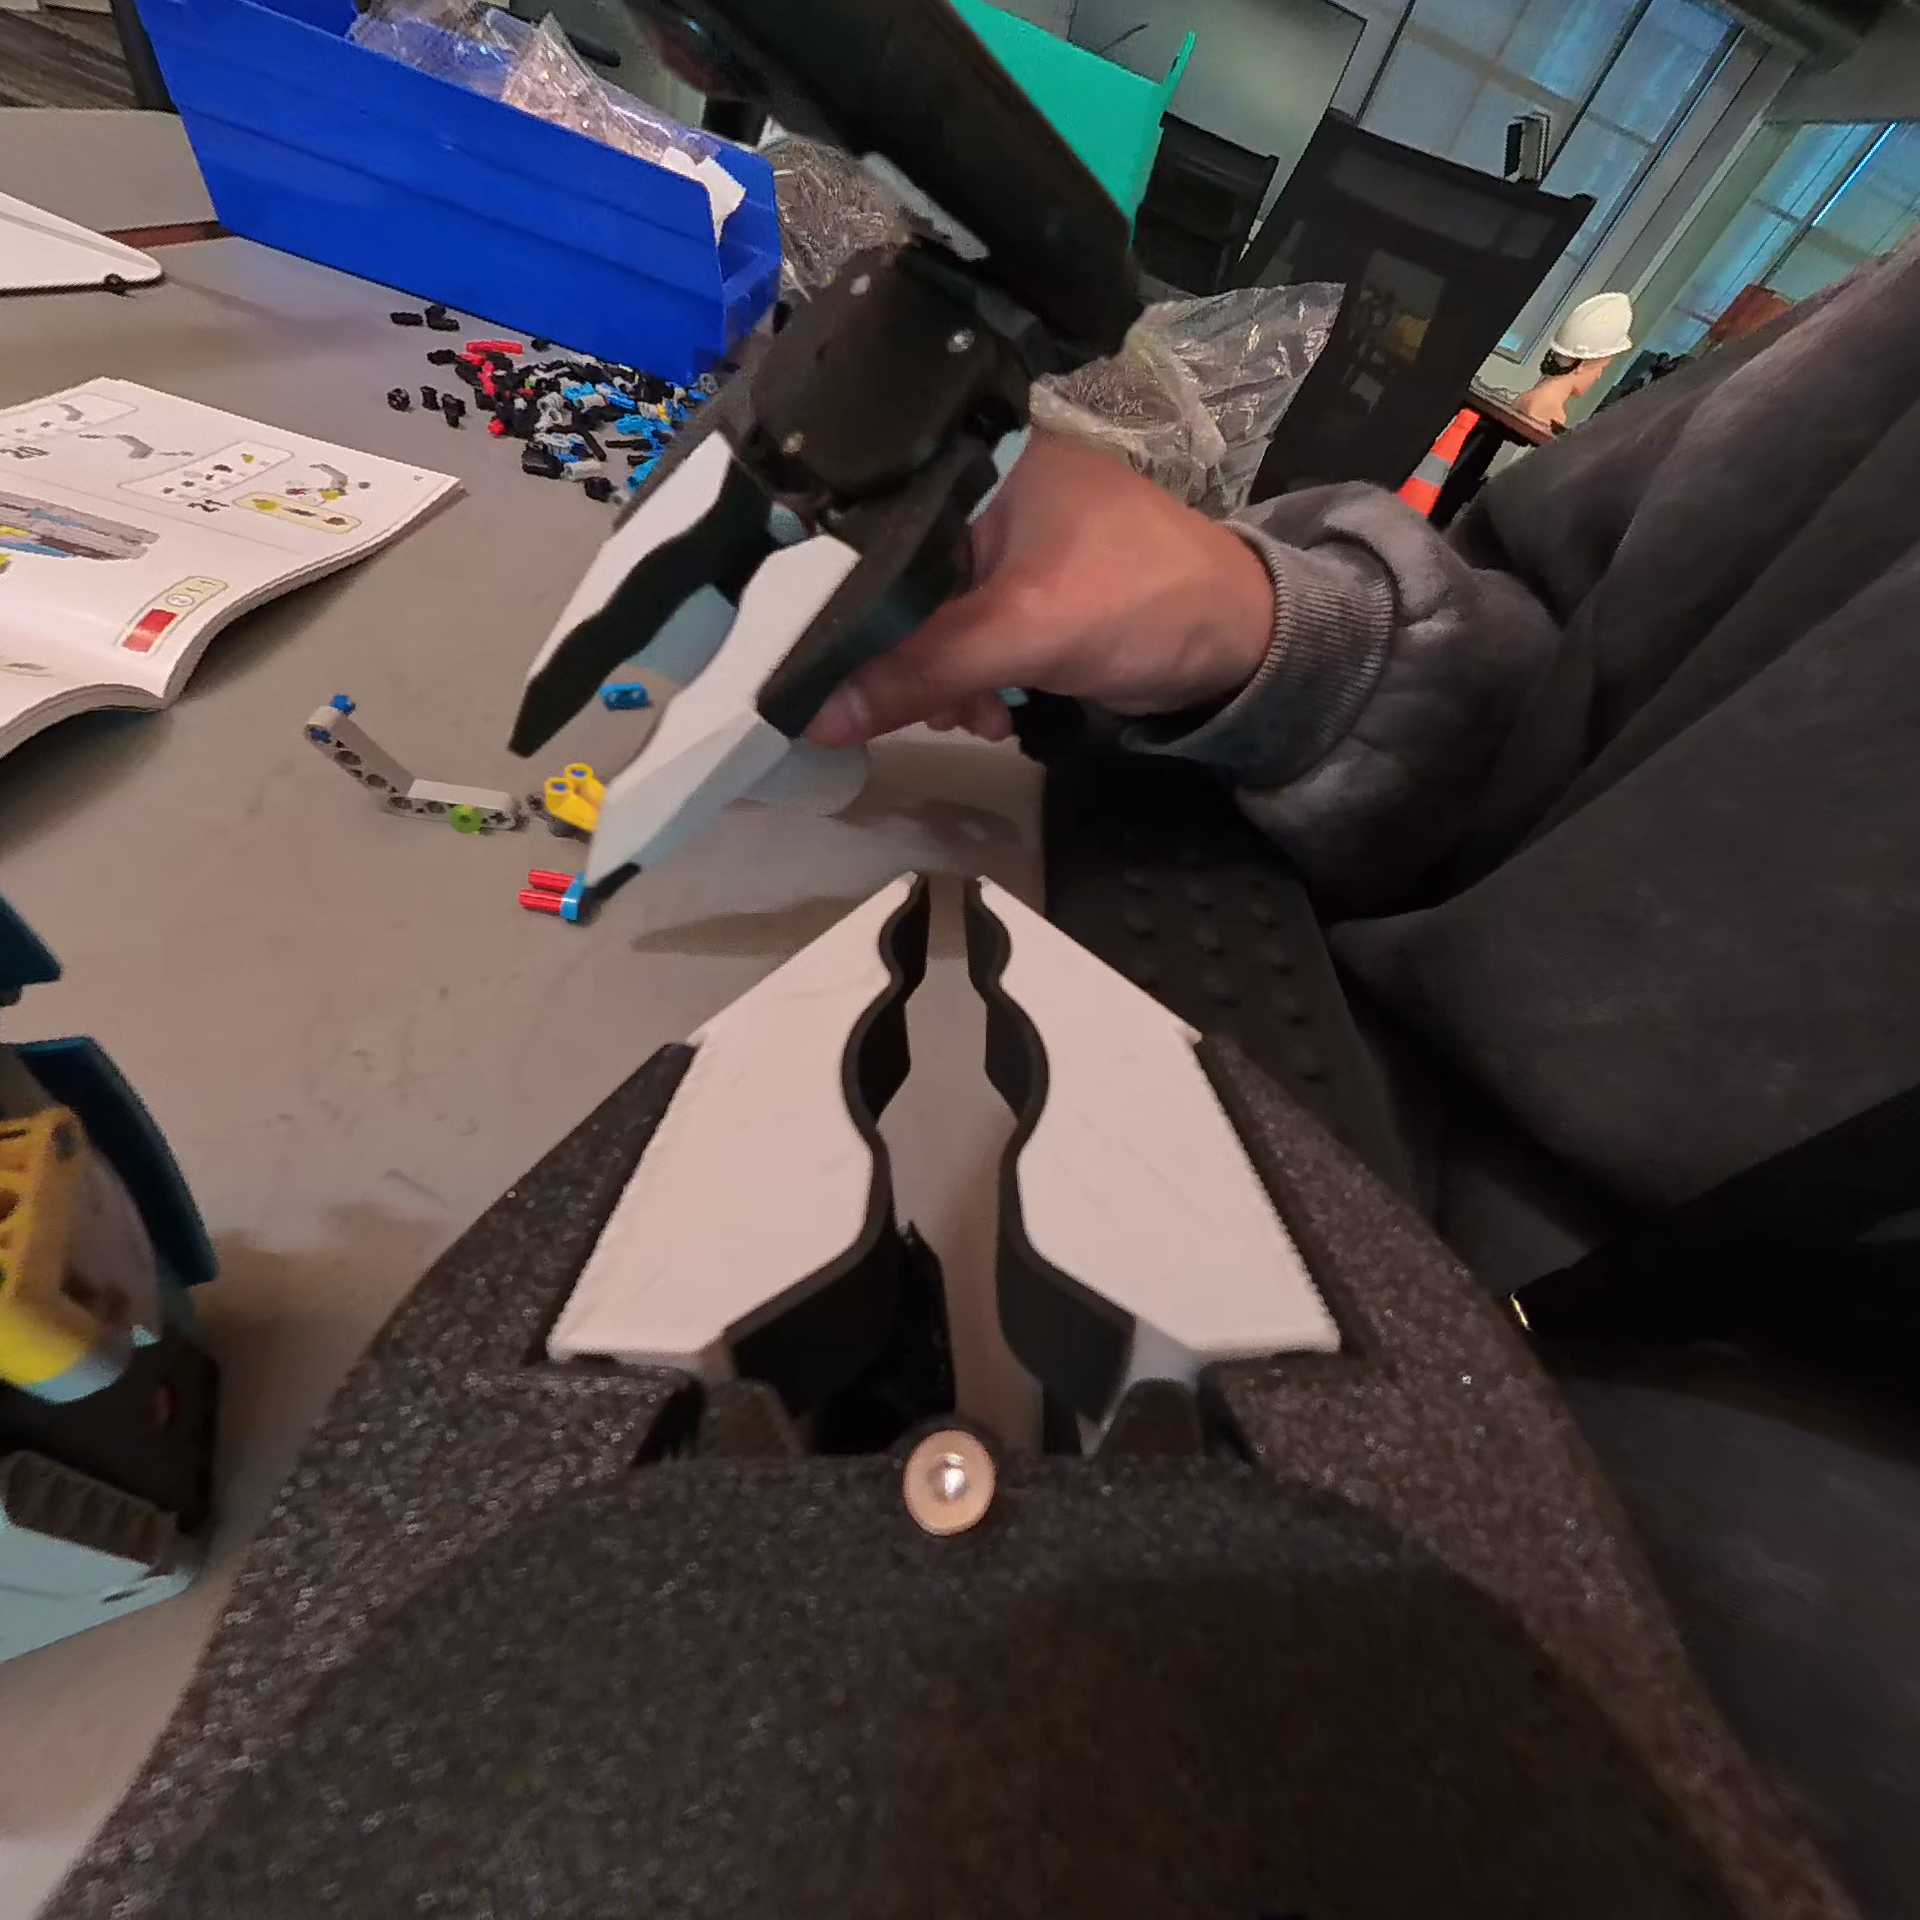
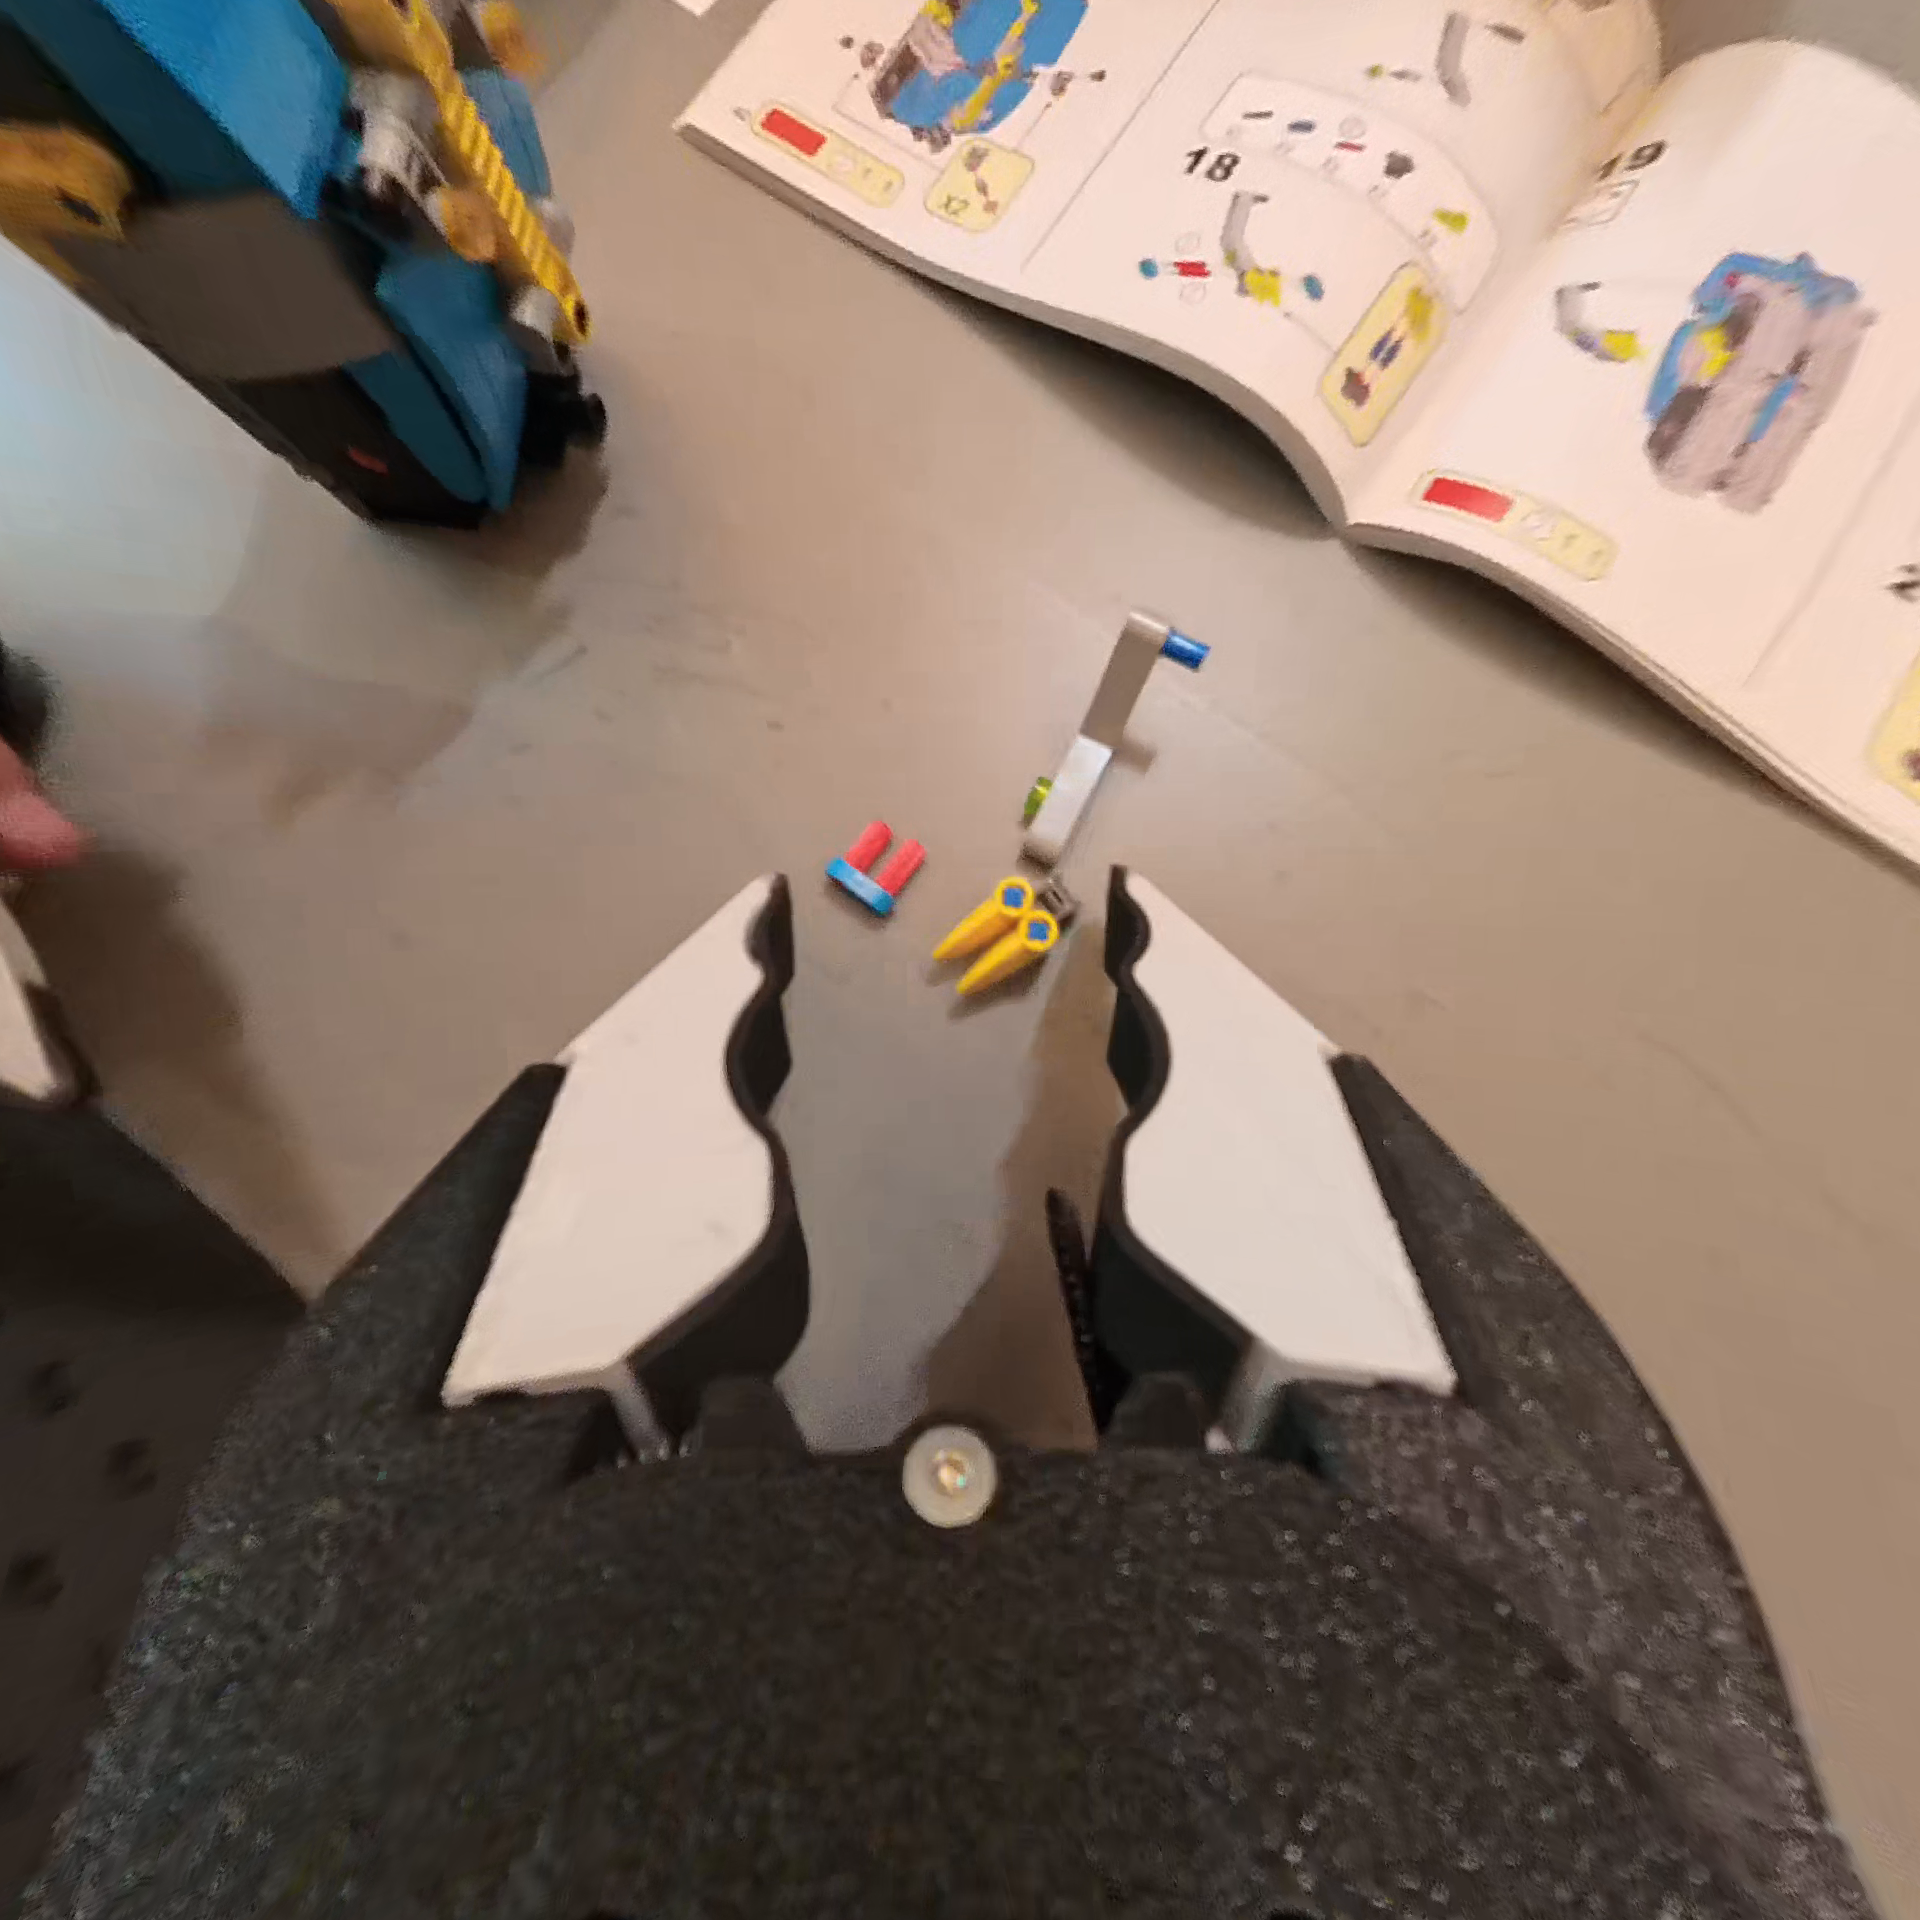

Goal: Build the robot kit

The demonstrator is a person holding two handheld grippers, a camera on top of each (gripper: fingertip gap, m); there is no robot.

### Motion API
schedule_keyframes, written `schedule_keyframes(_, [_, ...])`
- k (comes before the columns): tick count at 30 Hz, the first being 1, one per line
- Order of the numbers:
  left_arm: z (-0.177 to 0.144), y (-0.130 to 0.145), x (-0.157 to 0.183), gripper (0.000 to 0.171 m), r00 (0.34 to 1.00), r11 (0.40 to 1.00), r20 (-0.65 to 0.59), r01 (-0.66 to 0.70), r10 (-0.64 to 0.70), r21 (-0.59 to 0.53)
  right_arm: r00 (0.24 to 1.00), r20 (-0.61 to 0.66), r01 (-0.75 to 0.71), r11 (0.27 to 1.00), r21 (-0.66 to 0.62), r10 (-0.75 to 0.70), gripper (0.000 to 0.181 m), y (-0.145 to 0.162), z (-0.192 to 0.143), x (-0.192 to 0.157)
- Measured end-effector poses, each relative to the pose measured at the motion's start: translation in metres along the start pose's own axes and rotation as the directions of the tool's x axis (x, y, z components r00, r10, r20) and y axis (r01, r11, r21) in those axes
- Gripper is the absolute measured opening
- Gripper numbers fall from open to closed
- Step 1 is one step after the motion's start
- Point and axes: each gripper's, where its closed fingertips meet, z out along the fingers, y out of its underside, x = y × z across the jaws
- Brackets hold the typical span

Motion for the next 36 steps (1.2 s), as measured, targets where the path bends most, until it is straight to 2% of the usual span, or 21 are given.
schedule_keyframes(4, [0.0, 0.0, 0.001, 0.006, 1.0, 1.0, 0.002, -0.01, 0.01, -0.001, 0.996, 0.029, -0.089, 0.994, 0.063, 0.088, 0.04, -0.018, 0.003, 0.015])
schedule_keyframes(6, [0.0, 0.0, 0.001, 0.006, 1.0, 1.0, 0.003, -0.015, 0.015, -0.002, 0.994, 0.035, -0.105, 0.994, 0.015, 0.105, 0.038, -0.015, 0.007, 0.02])
schedule_keyframes(9, [0.001, 0.001, 0.002, 0.006, 1.0, 1.0, 0.003, -0.021, 0.021, -0.003, 0.997, 0.022, -0.066, 0.995, -0.076, 0.068, 0.038, -0.002, 0.017, 0.02])
schedule_keyframes(13, [0.001, 0.0, 0.002, 0.006, 1.0, 1.0, 0.003, -0.023, 0.023, -0.001, 0.999, 0.007, -0.037, 0.998, -0.059, 0.037, 0.012, -0.006, 0.021, 0.023])
schedule_keyframes(14, [0.0, 0.0, 0.002, 0.006, 1.0, 1.0, 0.004, -0.024, 0.024, 0.003, 1.0, 0.014, -0.026, 0.998, -0.061, 0.027, 0.012, -0.006, 0.021, 0.025])
schedule_keyframes(16, [-0.001, -0.002, 0.001, 0.006, 1.0, 1.0, 0.01, -0.02, 0.019, 0.017, 0.995, 0.088, -0.037, 0.998, -0.045, 0.041, 0.011, -0.008, 0.015, 0.021])
schedule_keyframes(17, [-0.002, -0.004, -0.002, 0.008, 1.0, 1.0, 0.02, -0.013, 0.012, 0.027, 0.982, 0.181, -0.042, 0.999, -0.008, 0.043, 0.011, -0.014, 0.007, 0.011])
schedule_keyframes(18, [-0.003, -0.006, -0.005, 0.011, 0.999, 0.999, 0.035, -0.005, 0.003, 0.041, 0.945, 0.325, -0.053, 0.998, 0.039, 0.037, 0.011, -0.023, -0.006, -0.008])
schedule_keyframes(20, [-0.006, -0.011, -0.011, 0.017, 0.999, 0.997, 0.044, 0.021, -0.024, 0.076, 0.804, 0.594, -0.096, 0.988, 0.122, 0.005, 0.011, -0.04, -0.045, -0.048])
schedule_keyframes(22, [-0.01, -0.017, -0.016, 0.023, 0.997, 0.991, 0.04, 0.064, -0.069, 0.119, 0.689, 0.724, -0.062, 0.993, 0.102, -0.032, 0.011, -0.034, -0.072, -0.073])
schedule_keyframes(24, [-0.015, -0.026, -0.011, 0.025, 0.992, 0.976, -0.037, 0.127, -0.123, 0.175, 0.642, 0.76, 0.023, 0.994, 0.111, -0.099, 0.011, -0.023, -0.084, -0.089])
schedule_keyframes(26, [-0.016, -0.031, -0.001, 0.025, 0.977, 0.963, -0.134, 0.187, -0.163, 0.193, 0.579, 0.806, 0.047, 0.992, 0.119, -0.124, 0.011, -0.019, -0.096, -0.106])
schedule_keyframes(28, [-0.016, -0.031, 0.009, 0.014, 0.964, 0.962, -0.207, 0.206, -0.168, 0.178, 0.563, 0.814, 0.057, 0.99, 0.131, -0.14, 0.011, -0.019, -0.099, -0.114])
schedule_keyframes(30, [-0.017, -0.031, 0.014, 0.008, 0.962, 0.964, -0.227, 0.194, -0.151, 0.181, 0.547, 0.82, 0.085, 0.985, 0.147, -0.17, 0.012, -0.016, -0.102, -0.121])
schedule_keyframes(36, [-0.018, -0.03, 0.031, 0.01, 0.955, 0.975, -0.286, 0.133, -0.078, 0.177, 0.525, 0.819, 0.186, 0.97, 0.155, -0.231, 0.011, -0.005, -0.105, -0.135])
